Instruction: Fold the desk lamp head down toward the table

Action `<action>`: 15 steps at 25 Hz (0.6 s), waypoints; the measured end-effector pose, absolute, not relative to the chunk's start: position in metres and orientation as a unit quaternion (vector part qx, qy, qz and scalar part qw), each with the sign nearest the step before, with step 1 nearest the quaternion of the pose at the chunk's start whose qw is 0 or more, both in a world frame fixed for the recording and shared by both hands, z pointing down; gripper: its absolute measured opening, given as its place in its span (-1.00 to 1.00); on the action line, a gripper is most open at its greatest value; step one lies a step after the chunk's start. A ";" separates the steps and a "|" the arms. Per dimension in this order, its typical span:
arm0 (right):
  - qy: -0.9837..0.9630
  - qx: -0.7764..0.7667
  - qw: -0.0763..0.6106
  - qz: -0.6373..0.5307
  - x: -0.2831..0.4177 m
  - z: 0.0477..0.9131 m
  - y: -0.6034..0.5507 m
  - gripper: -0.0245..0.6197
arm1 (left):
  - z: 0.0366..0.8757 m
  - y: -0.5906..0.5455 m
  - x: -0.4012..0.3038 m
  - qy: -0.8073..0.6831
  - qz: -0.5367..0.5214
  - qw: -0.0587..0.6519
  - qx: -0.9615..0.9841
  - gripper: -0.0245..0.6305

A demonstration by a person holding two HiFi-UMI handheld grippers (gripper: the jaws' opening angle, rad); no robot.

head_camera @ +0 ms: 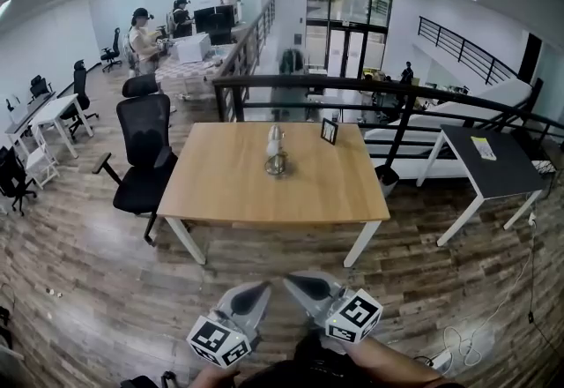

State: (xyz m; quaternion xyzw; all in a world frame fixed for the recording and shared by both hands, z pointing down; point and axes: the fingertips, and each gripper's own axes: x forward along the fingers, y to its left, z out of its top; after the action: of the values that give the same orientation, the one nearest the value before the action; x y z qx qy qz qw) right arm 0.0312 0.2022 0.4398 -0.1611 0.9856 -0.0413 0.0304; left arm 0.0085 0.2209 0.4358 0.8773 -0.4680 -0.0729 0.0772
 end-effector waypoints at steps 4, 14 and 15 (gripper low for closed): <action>0.987 -0.150 0.033 -0.046 0.022 0.443 0.164 -0.91 | 0.440 0.187 -0.006 -0.484 -0.069 0.075 0.869 -0.92; 0.991 -0.124 0.034 -0.041 0.029 0.432 0.042 -0.91 | 0.433 0.064 -0.003 -0.510 -0.077 0.071 0.854 -0.92; 0.991 -0.122 0.033 -0.042 0.033 0.431 0.030 -0.92 | 0.431 0.052 0.000 -0.512 -0.077 0.070 0.853 -0.92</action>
State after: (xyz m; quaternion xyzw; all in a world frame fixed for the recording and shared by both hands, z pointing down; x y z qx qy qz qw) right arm 0.0326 0.0301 0.4307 -0.1221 0.9911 -0.0417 0.0333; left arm 0.0002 0.0524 0.4309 0.8528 -0.5117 -0.0773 0.0698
